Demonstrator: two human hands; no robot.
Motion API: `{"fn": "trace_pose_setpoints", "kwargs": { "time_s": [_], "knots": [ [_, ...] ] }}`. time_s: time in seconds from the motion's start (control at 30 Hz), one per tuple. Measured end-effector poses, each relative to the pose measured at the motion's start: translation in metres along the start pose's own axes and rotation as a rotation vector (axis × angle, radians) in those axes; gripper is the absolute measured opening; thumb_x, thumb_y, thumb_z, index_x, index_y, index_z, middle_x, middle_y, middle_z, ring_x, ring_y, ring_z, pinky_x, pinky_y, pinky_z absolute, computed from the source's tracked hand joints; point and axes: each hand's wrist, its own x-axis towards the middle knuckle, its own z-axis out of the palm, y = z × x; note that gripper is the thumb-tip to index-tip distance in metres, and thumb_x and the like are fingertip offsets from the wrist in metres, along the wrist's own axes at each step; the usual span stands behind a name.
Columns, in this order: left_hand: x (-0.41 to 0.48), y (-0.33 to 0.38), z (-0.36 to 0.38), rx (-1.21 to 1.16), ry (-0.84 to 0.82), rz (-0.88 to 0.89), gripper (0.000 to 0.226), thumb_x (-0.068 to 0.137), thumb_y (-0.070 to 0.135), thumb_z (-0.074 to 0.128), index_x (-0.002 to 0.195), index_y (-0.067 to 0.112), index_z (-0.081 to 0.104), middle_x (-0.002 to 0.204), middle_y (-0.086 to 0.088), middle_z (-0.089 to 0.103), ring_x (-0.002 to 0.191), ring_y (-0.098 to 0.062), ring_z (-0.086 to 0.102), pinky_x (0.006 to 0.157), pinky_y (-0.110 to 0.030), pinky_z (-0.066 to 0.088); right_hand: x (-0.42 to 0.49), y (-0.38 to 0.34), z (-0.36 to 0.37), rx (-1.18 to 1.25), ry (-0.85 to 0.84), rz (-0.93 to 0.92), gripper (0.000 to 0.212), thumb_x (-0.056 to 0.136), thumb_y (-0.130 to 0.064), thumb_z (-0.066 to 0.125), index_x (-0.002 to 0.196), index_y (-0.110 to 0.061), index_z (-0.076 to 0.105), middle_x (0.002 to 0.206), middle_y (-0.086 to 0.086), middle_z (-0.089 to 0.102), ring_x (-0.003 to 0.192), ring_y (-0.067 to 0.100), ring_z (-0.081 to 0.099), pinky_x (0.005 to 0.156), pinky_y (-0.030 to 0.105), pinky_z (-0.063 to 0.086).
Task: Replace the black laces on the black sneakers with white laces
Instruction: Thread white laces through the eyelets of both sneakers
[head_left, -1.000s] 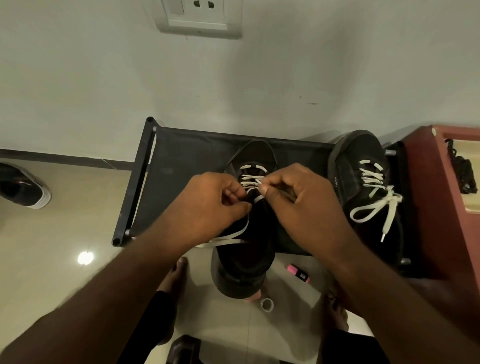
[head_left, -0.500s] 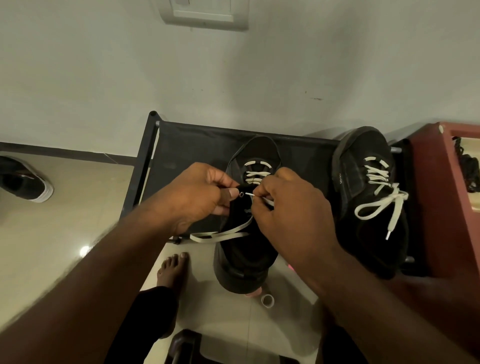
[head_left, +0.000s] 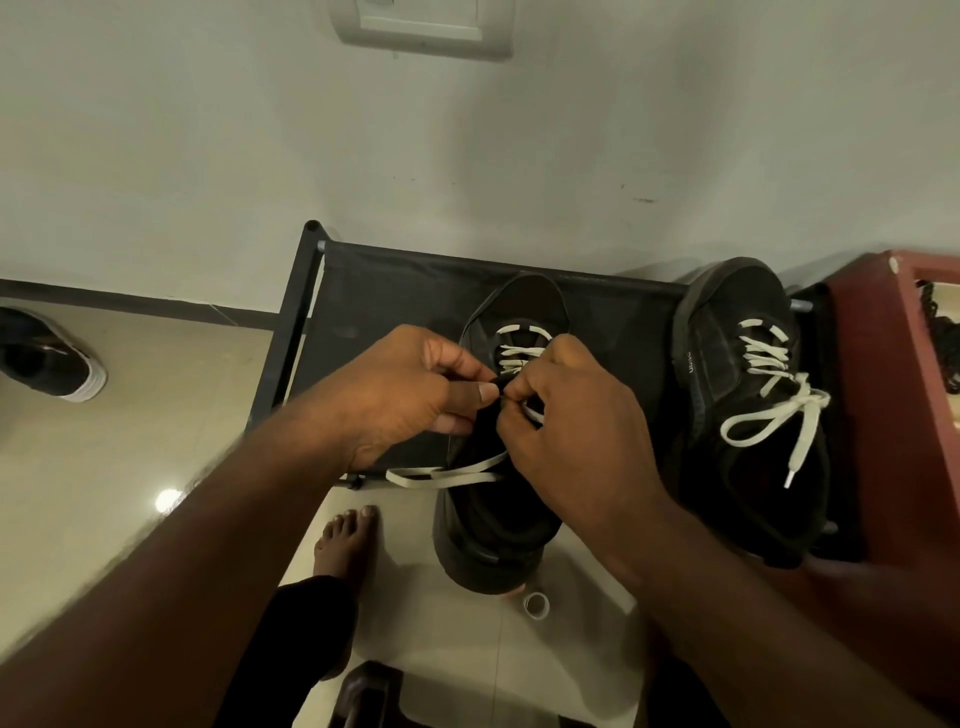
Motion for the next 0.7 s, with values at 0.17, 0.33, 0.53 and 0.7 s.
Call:
{"fn": "trace_pose_setpoints", "kwargs": {
  "time_s": [0.17, 0.33, 0.53, 0.7],
  "knots": [
    [0.0013, -0.0026, -0.0037, 0.002, -0.025, 0.012, 0.016, 0.093, 0.007, 0.06, 0.103, 0.0, 0.071, 0.099, -0.016, 0.074, 0.093, -0.022, 0.072, 0.072, -0.022, 0.059, -0.0002, 0.0074, 0.0092, 0.06, 0.105, -0.032, 0.006, 0.082, -0.017, 0.074, 0.078, -0.017, 0.07, 0.088, -0.007, 0.051, 0.088, 0.01, 0.046, 0.073, 0.035, 0.048],
    [0.0051, -0.0067, -0.002, 0.137, -0.028, 0.05, 0.011, 0.093, 0.004, 0.062, 0.1, 0.005, 0.07, 0.097, -0.013, 0.073, 0.09, -0.022, 0.072, 0.077, -0.024, 0.06, -0.0005, 0.0074, 0.0089, 0.06, 0.078, -0.017, 0.004, 0.086, -0.023, 0.07, 0.083, -0.022, 0.07, 0.093, -0.007, 0.06, 0.093, 0.01, 0.05, 0.083, 0.039, 0.048],
    [0.0079, -0.0095, 0.0015, 0.229, -0.041, 0.036, 0.013, 0.097, 0.007, 0.055, 0.093, 0.013, 0.066, 0.09, -0.007, 0.07, 0.082, -0.015, 0.067, 0.08, -0.03, 0.057, -0.0013, 0.0047, 0.0045, 0.057, 0.039, 0.005, 0.004, 0.088, -0.029, 0.067, 0.088, -0.025, 0.069, 0.094, -0.009, 0.059, 0.087, 0.01, 0.056, 0.082, 0.039, 0.048],
    [0.0075, -0.0068, 0.0032, 0.193, -0.062, -0.011, 0.015, 0.101, 0.017, 0.051, 0.097, 0.014, 0.065, 0.095, -0.007, 0.07, 0.09, -0.018, 0.067, 0.085, -0.034, 0.056, -0.0007, 0.0043, 0.003, -0.01, 0.013, 0.001, 0.009, 0.091, -0.033, 0.064, 0.093, -0.026, 0.069, 0.098, -0.009, 0.059, 0.09, 0.008, 0.052, 0.082, 0.032, 0.042]
  ]
}}
